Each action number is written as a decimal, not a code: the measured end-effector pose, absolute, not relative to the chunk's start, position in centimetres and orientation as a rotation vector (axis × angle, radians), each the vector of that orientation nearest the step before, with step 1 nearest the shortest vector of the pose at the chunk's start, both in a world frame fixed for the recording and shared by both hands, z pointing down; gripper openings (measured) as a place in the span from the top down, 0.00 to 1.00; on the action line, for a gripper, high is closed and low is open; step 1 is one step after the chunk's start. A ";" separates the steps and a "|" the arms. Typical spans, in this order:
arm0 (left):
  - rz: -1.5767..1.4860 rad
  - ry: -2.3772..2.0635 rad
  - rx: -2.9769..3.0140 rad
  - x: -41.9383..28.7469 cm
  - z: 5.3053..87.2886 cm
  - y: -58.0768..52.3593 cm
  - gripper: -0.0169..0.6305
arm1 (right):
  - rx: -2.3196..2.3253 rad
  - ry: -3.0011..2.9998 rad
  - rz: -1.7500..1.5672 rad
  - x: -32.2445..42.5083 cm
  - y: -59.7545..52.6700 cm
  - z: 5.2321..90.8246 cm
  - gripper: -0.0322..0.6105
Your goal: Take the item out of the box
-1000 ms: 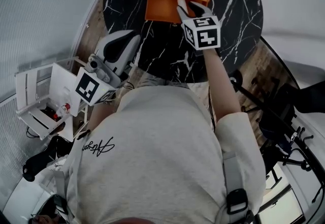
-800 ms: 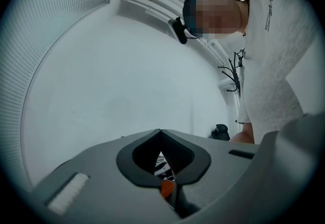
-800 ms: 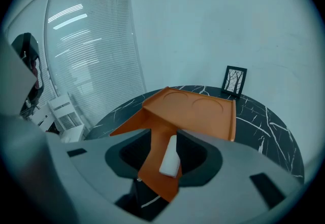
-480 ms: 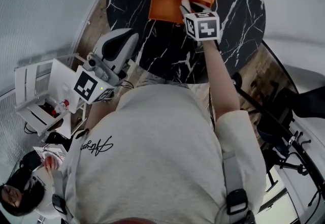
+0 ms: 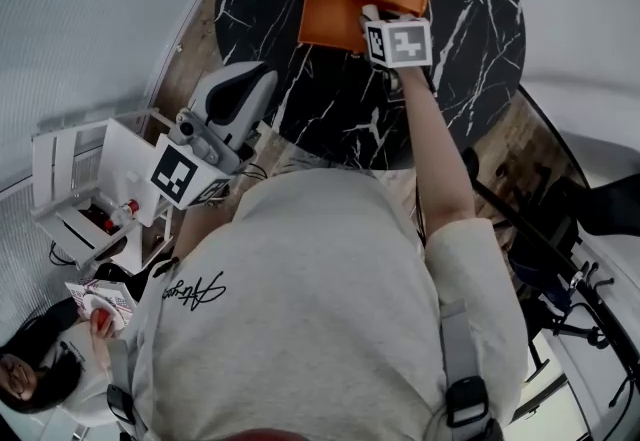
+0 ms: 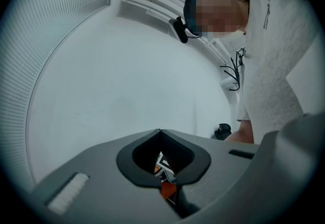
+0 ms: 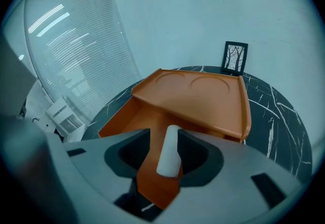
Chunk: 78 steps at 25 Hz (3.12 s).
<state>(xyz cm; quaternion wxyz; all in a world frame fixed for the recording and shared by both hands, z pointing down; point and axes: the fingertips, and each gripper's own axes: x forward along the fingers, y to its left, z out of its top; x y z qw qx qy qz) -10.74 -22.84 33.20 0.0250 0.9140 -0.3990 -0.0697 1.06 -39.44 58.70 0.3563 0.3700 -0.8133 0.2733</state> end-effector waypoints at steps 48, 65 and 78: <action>-0.196 -1.218 2.836 -10.3 33.5 -23.3 0.97 | 0.980 -2.149 0.532 0.7 -38.8 58.1 0.75; -0.195 -1.185 2.854 -8.8 33.3 -24.2 0.97 | 1.061 -2.395 0.453 0.4 -37.2 50.7 0.75; -0.179 -1.147 2.888 -7.8 32.9 -25.2 0.97 | 1.188 -2.541 0.308 1.4 -36.2 43.4 0.75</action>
